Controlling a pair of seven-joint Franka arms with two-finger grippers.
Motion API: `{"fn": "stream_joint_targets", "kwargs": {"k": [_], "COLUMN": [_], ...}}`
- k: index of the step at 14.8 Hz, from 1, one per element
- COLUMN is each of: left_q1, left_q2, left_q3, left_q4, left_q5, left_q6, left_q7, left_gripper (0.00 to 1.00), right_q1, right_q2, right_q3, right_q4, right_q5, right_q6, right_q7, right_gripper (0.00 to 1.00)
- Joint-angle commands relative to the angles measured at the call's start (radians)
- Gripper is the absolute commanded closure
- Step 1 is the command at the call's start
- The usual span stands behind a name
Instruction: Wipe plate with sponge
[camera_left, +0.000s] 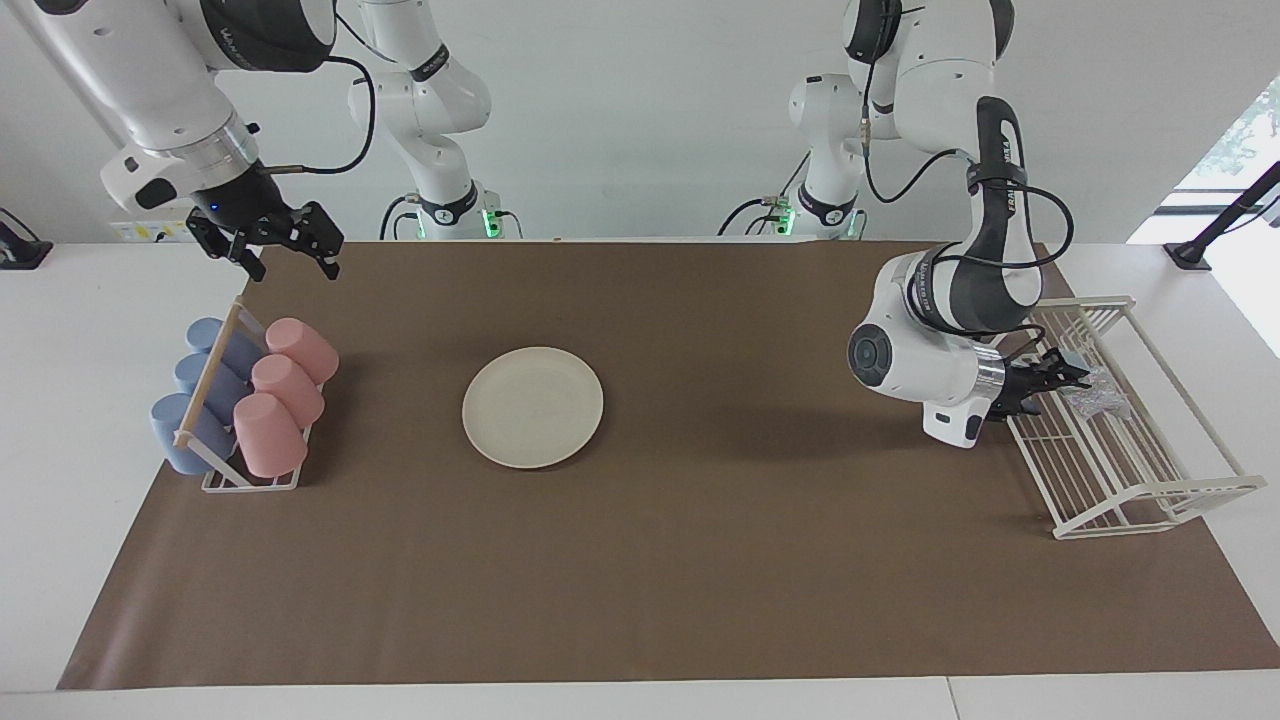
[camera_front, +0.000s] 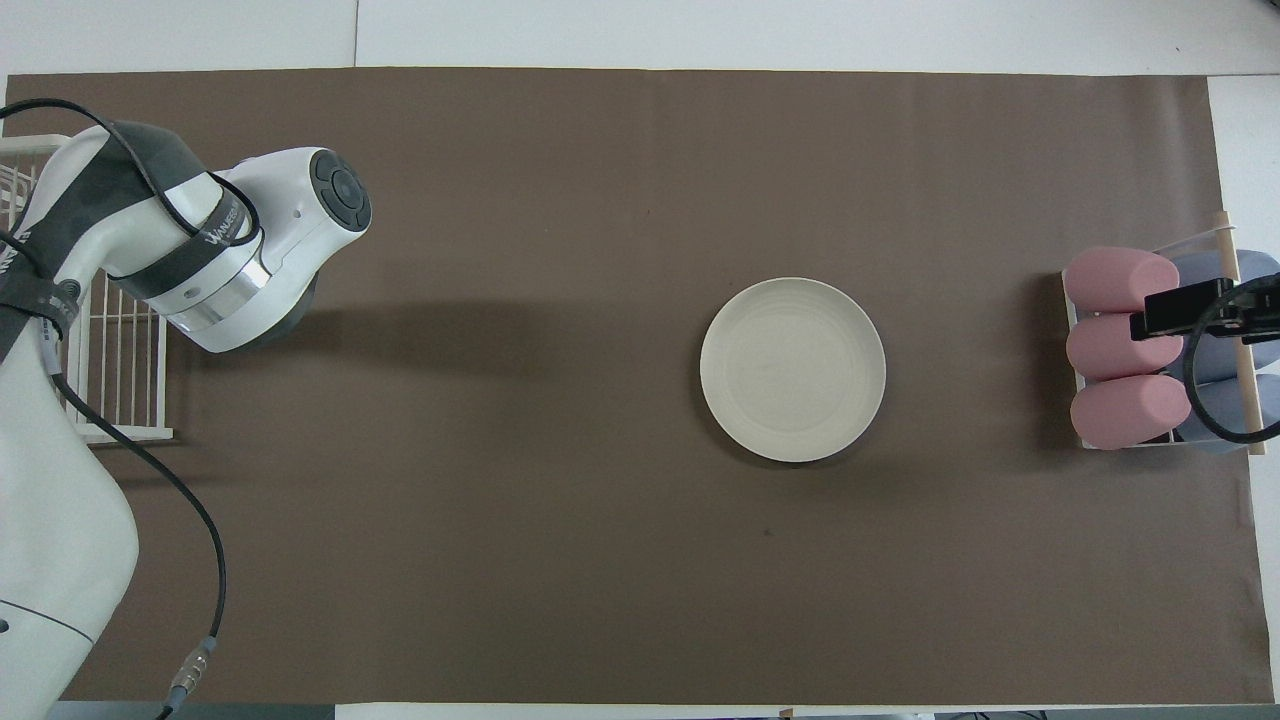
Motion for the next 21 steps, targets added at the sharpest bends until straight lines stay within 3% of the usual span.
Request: {"fn": "stream_joint_targets", "kwargs": {"k": [1, 3, 7, 15, 18, 21], "left_q1": [0.013, 0.020, 0.077, 0.151, 0.151, 0.151], "left_q2": [-0.007, -0.031, -0.160, -0.446, -0.495, -0.527], "left_q3": [-0.006, -0.005, -0.002, 0.011, 0.011, 0.052], "left_q4": [0.004, 0.019, 0.071, 0.064, 0.055, 0.009], "left_q5": [-0.015, -0.074, -0.381, -0.933, -1.033, -1.211], "left_q6": [0.014, 0.026, 0.059, -0.021, -0.101, -0.096], "left_q7": [0.018, 0.077, 0.272, 0.372, 0.409, 0.423], "left_gripper": [0.00, 0.00, 0.00, 0.00, 0.00, 0.00], "right_q1": [-0.001, -0.001, 0.020, 0.016, 0.009, 0.008], "right_q2": [-0.007, -0.007, -0.007, -0.009, -0.009, -0.009], "right_q3": [0.012, 0.012, 0.020, 0.018, 0.017, 0.018], "right_q4": [0.004, 0.004, 0.004, 0.004, 0.002, 0.004], "right_q5": [-0.023, -0.027, -0.087, -0.086, -0.084, -0.084], "right_q6": [-0.006, -0.006, -0.008, -0.065, -0.068, -0.066], "right_q7": [0.009, 0.005, 0.012, 0.054, 0.054, 0.055], "right_gripper": [0.00, 0.00, 0.00, 0.00, 0.00, 0.00]}}
